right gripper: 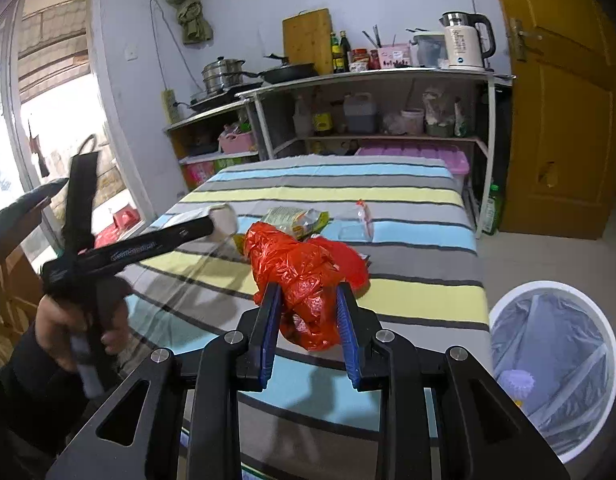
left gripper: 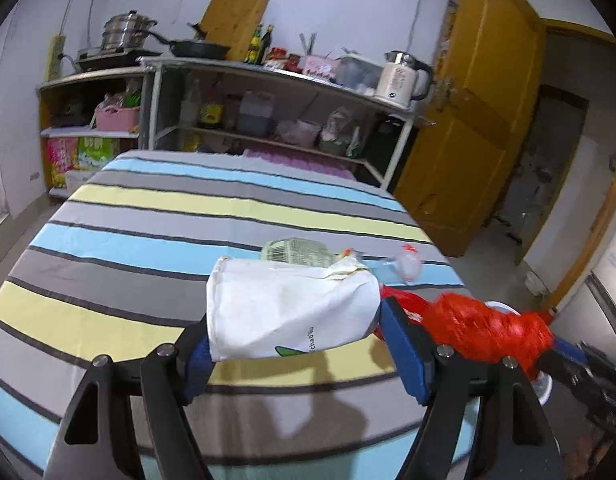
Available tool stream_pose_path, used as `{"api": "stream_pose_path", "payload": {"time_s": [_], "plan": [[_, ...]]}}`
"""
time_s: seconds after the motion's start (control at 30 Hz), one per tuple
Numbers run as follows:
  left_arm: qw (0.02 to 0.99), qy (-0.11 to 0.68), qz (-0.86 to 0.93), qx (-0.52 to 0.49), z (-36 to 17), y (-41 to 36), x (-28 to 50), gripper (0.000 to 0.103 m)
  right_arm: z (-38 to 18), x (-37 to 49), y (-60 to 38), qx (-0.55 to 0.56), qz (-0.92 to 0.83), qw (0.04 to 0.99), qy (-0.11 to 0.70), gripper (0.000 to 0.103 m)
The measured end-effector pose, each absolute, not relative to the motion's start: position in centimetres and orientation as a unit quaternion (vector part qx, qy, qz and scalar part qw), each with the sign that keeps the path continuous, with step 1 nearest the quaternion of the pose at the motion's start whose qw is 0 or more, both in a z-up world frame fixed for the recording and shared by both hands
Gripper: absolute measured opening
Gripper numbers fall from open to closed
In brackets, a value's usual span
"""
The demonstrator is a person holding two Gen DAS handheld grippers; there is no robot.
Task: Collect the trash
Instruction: 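Grasp the red plastic bag with the right tool while the left grasps the white paper bag, then carry both bags over the white bin and open both tools to drop them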
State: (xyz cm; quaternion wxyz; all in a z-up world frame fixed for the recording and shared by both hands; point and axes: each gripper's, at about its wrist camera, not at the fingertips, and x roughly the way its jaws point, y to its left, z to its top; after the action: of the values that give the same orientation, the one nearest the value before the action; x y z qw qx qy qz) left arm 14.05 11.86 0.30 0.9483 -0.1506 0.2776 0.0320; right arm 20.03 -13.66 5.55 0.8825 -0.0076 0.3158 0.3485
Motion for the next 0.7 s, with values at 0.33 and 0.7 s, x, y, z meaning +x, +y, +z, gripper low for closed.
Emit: {"api": "stream_pose_path", "payload": {"time_s": [0.33, 0.7], "plan": [[0.956, 0.263, -0.025, -0.128, 2.6, 7.9, 12.5, 0.077, 6.1, 19.6, -16.6, 0.008, 0.309, 0.898, 0.313, 0.029], [0.951, 0.275, -0.105, -0.096, 2.9, 1.1, 14.0, 0.077, 5.8, 19.4, -22.2, 0.030, 0.249, 0.915, 0.315, 0.029]]}}
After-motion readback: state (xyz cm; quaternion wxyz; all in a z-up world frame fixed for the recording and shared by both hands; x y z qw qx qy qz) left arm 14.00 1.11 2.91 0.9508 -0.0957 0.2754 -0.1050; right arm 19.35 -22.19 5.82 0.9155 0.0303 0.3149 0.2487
